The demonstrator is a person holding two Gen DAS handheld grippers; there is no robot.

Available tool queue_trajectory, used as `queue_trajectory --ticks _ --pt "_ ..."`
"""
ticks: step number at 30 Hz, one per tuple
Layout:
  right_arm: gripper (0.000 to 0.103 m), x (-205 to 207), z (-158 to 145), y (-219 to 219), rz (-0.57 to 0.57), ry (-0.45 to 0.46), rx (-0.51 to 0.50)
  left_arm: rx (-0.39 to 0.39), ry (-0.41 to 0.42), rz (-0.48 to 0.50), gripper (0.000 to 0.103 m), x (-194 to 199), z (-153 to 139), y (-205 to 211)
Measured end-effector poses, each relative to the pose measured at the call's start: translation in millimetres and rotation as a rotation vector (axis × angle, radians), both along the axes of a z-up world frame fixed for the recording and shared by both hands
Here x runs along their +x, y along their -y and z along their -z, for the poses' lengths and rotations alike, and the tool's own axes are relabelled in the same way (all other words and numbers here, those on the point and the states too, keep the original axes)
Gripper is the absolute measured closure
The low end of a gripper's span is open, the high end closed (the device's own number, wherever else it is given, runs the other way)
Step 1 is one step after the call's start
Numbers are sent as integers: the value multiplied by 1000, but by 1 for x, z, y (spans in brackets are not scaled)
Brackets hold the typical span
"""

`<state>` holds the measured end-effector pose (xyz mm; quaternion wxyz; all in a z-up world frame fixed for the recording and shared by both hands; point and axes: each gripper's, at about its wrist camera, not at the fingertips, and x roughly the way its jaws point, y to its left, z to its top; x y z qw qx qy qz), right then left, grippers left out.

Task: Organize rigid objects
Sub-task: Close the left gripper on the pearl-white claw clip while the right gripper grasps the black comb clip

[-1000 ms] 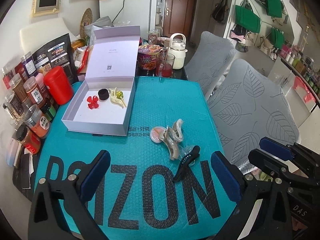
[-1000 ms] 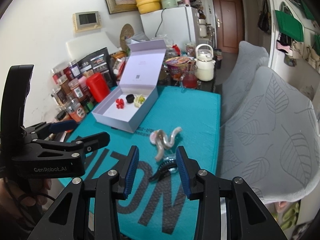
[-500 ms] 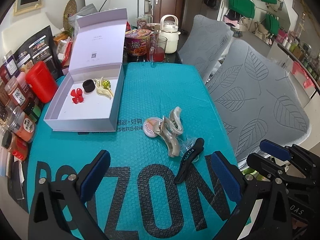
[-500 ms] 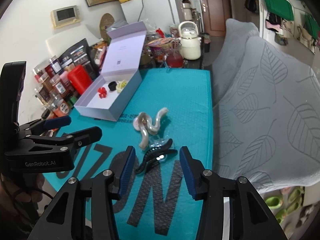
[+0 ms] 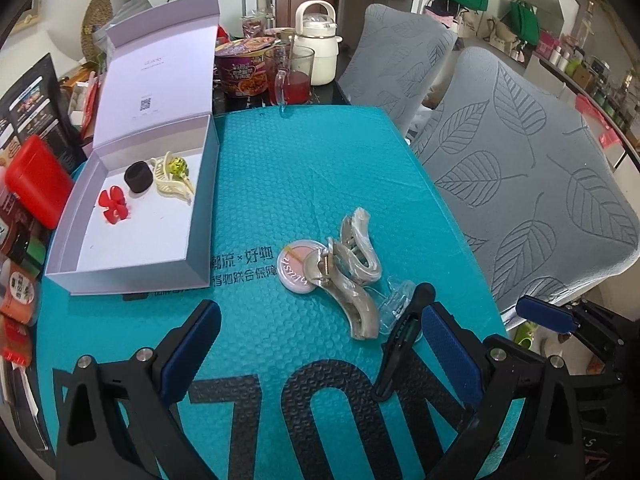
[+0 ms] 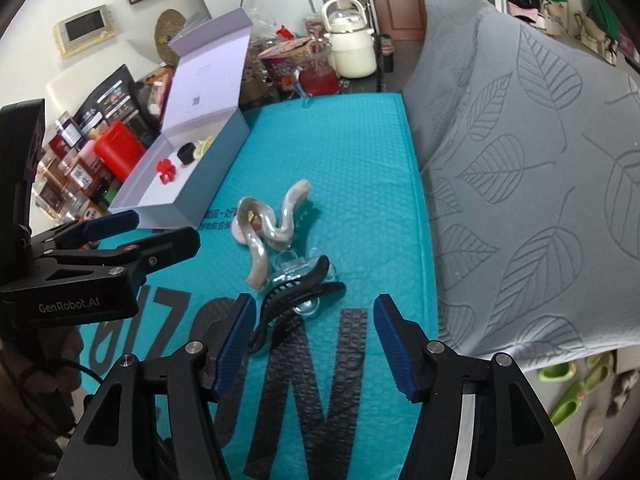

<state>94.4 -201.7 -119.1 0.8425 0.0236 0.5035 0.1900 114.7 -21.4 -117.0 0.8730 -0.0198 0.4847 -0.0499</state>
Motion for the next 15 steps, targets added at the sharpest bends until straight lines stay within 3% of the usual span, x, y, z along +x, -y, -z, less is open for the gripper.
queue_trajectory --ticks 5,9,15 --pt "42 6 18 -13 3 -20 -32 3 -18 37 1 10 16 -4" --pt "42 16 35 -18 20 -75 33 1 -33 46 1 21 25 -10" --pt "51 27 50 -27 44 -126 74 -29 -39 45 1 36 31 -21"
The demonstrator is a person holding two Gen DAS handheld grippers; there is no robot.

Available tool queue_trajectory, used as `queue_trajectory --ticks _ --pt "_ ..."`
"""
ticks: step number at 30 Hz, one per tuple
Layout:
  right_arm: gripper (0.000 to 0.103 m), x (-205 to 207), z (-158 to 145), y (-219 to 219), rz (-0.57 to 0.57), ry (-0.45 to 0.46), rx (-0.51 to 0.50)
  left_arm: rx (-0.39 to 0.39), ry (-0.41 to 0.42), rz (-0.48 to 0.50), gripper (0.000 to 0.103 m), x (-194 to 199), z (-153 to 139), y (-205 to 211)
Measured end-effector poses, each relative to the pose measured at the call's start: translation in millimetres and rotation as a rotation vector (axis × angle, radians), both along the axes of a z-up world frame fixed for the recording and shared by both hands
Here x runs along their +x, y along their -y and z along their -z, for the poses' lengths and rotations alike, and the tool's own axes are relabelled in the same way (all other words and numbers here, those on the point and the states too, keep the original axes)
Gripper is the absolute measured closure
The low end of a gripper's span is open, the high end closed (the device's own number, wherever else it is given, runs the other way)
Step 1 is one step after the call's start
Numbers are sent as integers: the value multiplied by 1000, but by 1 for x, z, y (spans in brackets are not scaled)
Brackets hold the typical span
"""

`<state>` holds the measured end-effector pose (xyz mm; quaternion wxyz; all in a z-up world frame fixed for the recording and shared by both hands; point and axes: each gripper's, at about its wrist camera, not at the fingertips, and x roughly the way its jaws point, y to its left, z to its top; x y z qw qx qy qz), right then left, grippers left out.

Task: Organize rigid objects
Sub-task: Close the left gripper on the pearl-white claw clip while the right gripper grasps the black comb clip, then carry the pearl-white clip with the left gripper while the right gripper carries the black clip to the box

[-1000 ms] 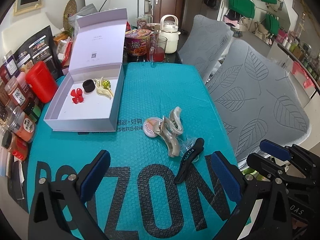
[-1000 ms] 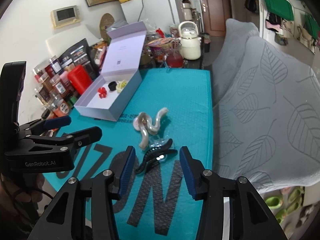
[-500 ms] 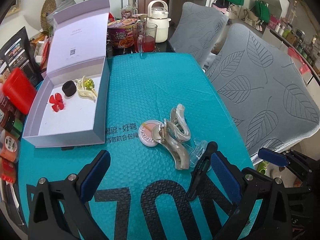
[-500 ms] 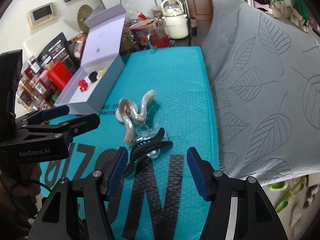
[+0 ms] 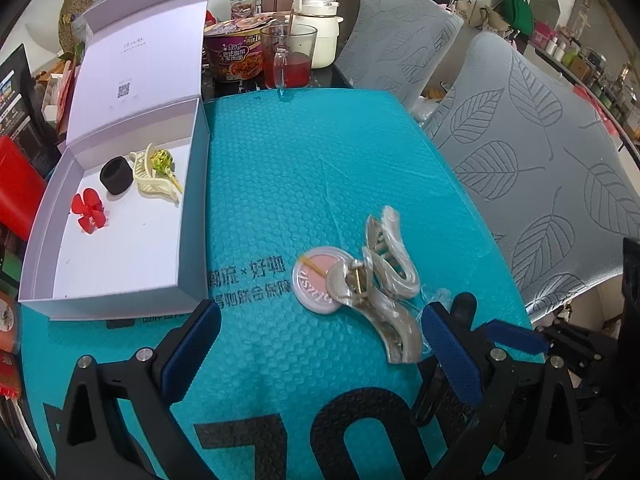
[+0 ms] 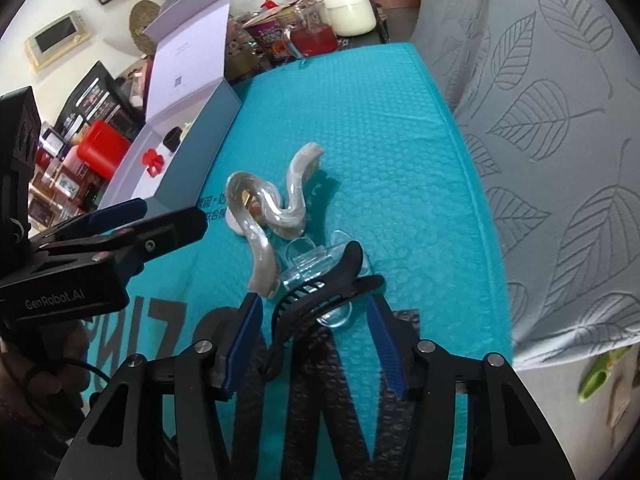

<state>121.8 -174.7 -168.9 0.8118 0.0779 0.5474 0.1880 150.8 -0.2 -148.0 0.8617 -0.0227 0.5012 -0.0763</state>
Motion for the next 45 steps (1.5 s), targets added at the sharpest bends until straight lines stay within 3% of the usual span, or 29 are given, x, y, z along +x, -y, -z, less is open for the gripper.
queue_trajectory --ticks 5,9,13,18,30,35,39,45 --pt "53 7 11 -6 22 -52 30 -20 -3 27 1 13 2 1" --pt "61 9 17 -7 29 -63 6 -34 7 70 1 20 2 7" --pt "82 12 21 -5 33 -73 -33 -38 2 122 1 27 6 20" --pt "83 12 19 6 51 -54 -64 -34 -12 167 1 35 15 35" --pt "83 9 21 13 68 -8 -162 77 -35 172 2 42 44 52" --pt "83 9 22 14 70 -6 -171 87 -63 158 16 40 52 50" --pt "82 9 24 15 76 -4 -179 94 -27 145 30 36 49 48" --pt "75 11 25 14 71 9 -195 52 -36 130 32 33 45 43"
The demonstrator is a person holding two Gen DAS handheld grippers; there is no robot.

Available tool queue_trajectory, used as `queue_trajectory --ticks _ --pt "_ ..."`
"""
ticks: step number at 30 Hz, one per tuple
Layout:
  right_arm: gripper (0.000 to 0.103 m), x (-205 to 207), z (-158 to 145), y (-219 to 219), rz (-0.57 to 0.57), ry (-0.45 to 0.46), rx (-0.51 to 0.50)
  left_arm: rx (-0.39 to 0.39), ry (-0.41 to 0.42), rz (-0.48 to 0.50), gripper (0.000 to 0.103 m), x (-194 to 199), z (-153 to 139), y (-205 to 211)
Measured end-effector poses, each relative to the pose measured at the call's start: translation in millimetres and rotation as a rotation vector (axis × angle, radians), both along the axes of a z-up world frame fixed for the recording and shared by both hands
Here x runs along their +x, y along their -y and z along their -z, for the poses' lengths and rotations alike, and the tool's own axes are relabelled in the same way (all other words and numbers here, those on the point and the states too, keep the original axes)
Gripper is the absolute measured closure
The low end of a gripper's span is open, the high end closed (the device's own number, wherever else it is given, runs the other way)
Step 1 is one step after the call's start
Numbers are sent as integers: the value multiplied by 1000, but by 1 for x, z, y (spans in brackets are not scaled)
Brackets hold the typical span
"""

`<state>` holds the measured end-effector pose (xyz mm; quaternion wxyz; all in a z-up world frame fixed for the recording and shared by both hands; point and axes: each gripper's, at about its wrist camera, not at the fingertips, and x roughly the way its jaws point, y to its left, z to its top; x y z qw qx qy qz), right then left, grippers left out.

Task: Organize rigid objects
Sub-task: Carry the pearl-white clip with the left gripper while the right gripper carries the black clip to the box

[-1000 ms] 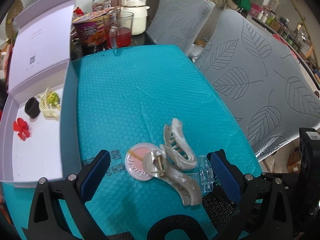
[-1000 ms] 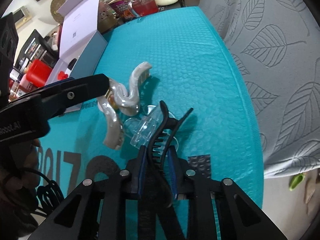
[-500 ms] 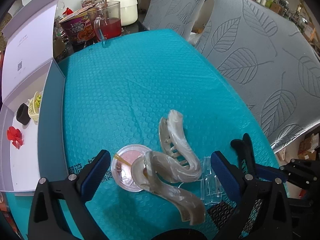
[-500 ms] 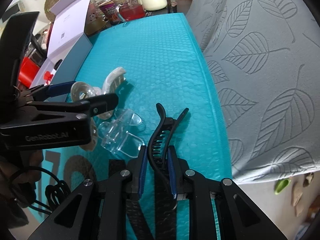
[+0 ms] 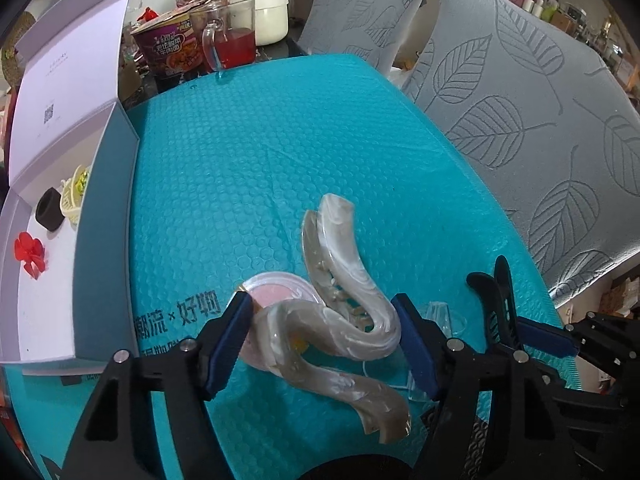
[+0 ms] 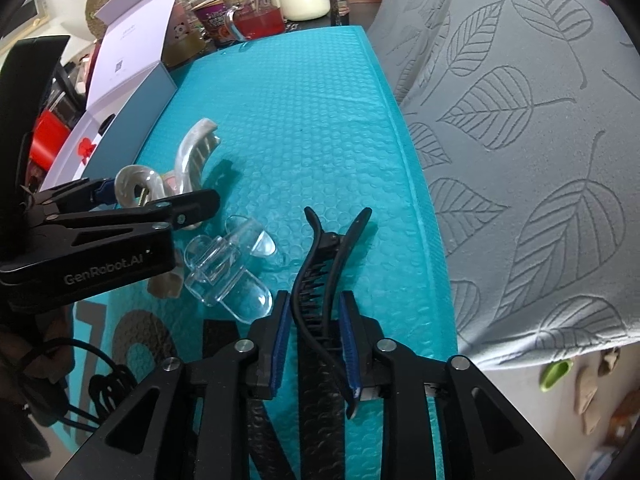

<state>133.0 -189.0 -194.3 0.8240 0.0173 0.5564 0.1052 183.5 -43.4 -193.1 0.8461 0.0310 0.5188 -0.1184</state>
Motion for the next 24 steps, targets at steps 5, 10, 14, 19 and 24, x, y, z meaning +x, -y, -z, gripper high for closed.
queue_trajectory --ticks 5,10,14,19,24 --pt "73 -1 1 -1 -1 14 -7 -9 3 -13 32 -9 -7 -4" --pt "83 -6 2 -6 -28 72 -56 -2 3 -20 32 -24 -13 -9" --pt "83 -10 -2 -2 -31 74 -22 -12 -1 -31 32 -31 -19 -10" --pt "83 -19 -8 4 -37 67 14 -11 13 -48 32 -47 -37 -8" --pt "83 -30 -27 9 -63 56 61 -22 39 -70 32 -63 -61 -5"
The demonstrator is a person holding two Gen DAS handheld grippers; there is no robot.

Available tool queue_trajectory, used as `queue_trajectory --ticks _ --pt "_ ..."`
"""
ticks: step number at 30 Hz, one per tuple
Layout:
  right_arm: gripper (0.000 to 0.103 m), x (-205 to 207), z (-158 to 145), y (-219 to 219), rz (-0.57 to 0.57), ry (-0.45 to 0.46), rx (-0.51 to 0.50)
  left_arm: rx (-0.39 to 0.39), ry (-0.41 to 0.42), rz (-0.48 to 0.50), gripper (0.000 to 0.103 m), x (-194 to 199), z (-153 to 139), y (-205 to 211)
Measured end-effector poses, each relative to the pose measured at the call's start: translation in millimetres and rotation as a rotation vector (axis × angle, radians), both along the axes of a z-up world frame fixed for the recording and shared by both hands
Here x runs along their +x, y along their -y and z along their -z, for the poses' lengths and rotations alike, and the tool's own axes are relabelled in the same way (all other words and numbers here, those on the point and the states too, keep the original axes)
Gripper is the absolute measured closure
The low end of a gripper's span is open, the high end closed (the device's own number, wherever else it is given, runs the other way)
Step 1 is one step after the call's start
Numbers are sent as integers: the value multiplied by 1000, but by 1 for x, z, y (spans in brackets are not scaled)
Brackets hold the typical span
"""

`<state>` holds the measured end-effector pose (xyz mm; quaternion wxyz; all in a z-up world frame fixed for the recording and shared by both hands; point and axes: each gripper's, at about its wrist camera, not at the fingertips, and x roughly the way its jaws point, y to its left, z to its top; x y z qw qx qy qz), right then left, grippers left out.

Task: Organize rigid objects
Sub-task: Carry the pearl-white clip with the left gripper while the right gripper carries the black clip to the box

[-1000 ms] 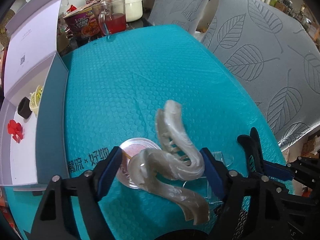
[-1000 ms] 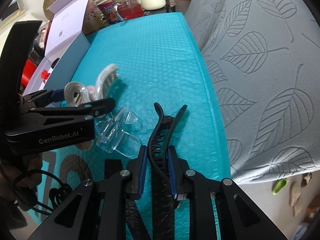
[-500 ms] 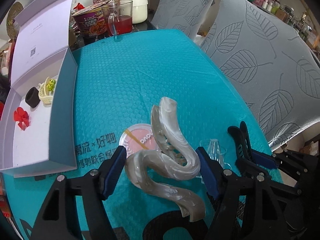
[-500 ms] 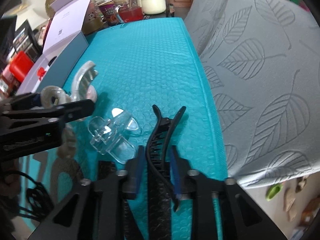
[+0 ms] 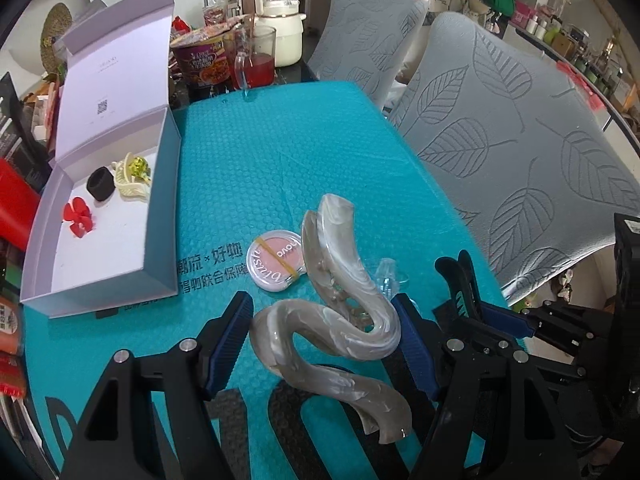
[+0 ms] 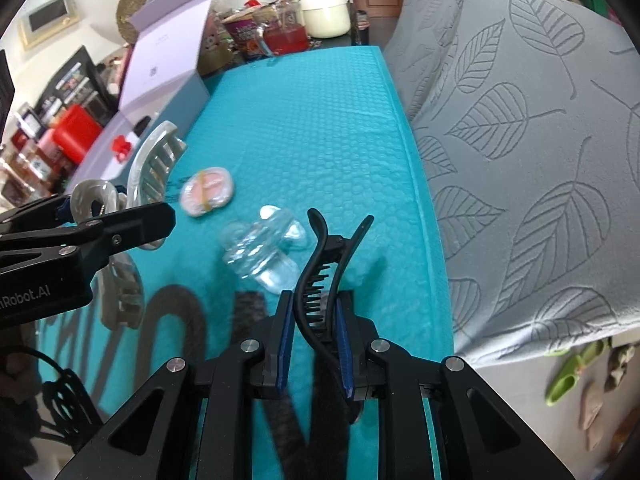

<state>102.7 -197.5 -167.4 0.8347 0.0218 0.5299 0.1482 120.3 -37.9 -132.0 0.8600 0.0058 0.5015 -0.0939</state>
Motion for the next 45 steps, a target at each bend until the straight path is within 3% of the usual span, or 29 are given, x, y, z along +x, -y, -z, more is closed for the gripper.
queue_trajectory --ticks 11,19,36,45 --pt "83 -28 -51 4 -84 61 -9 -24 62 -51 32 -40 -47 0" --pt "83 -50 -71 0 -182 76 33 -20 99 -103 32 -76 -68 0" --pt "83 -89 -88 -38 -479 73 86 -16 121 -360 32 -145 -78 -28" --pt "83 -92 -92 -67 -608 79 83 -8 121 -444 32 -157 -80 -51"
